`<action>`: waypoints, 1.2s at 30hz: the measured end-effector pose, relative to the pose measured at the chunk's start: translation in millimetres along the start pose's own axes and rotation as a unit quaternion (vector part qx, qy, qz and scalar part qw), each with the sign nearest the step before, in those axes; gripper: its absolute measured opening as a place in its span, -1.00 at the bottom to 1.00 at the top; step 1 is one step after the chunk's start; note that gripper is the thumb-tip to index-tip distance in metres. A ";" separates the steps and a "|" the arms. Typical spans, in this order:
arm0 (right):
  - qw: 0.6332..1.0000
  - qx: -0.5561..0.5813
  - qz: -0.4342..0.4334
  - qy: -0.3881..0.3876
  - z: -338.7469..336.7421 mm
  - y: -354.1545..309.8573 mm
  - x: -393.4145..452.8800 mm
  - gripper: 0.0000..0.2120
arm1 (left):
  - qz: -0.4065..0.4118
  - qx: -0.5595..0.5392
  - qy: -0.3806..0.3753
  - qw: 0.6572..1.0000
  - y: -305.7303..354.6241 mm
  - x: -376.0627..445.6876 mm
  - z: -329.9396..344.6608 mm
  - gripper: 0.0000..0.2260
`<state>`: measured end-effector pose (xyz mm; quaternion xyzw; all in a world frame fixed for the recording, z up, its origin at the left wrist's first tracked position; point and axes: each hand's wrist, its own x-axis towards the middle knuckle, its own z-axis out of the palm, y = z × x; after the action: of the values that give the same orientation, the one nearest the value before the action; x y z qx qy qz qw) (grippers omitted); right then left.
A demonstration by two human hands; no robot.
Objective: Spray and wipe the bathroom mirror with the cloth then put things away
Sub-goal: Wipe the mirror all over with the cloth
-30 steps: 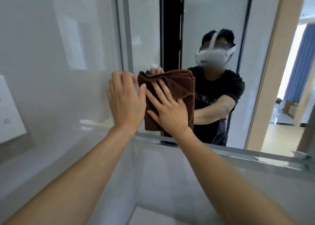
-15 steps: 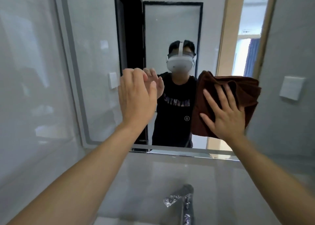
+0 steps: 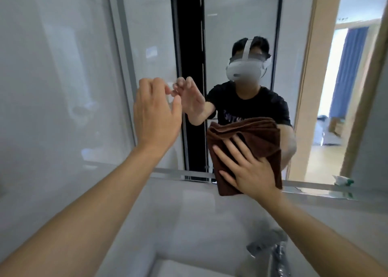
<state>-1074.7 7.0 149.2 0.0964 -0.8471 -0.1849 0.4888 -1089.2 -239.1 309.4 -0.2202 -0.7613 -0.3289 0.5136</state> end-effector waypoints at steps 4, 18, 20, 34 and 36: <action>0.998 0.058 -0.029 -0.020 21.8 -91.5 66.7 -0.39 | -0.010 0.042 -0.002 0.999 -43.5 -1.5 -19.3 -0.83; 0.991 0.105 -0.064 -0.051 55.0 -152.1 78.9 -0.30 | 0.010 -0.014 -0.001 1.000 -43.8 -30.3 4.3 -0.88; 0.993 0.079 -0.069 -0.056 46.3 -111.5 47.0 -0.30 | 0.034 -0.032 -0.004 0.999 -20.5 -35.7 15.2 -0.87; 0.995 -0.015 0.090 0.038 -98.3 167.5 -8.8 -0.36 | 0.159 -0.125 -0.034 0.979 189.6 -48.4 50.5 -0.85; 0.993 -0.004 0.091 0.069 -123.7 184.4 37.7 -0.41 | 0.148 -0.147 -0.037 0.977 207.9 -35.6 51.6 -0.84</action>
<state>-983.6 135.3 310.3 0.0294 -0.8162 -0.1354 0.5609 -968.8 -58.7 320.2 -0.4158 -0.6820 -0.3489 0.4901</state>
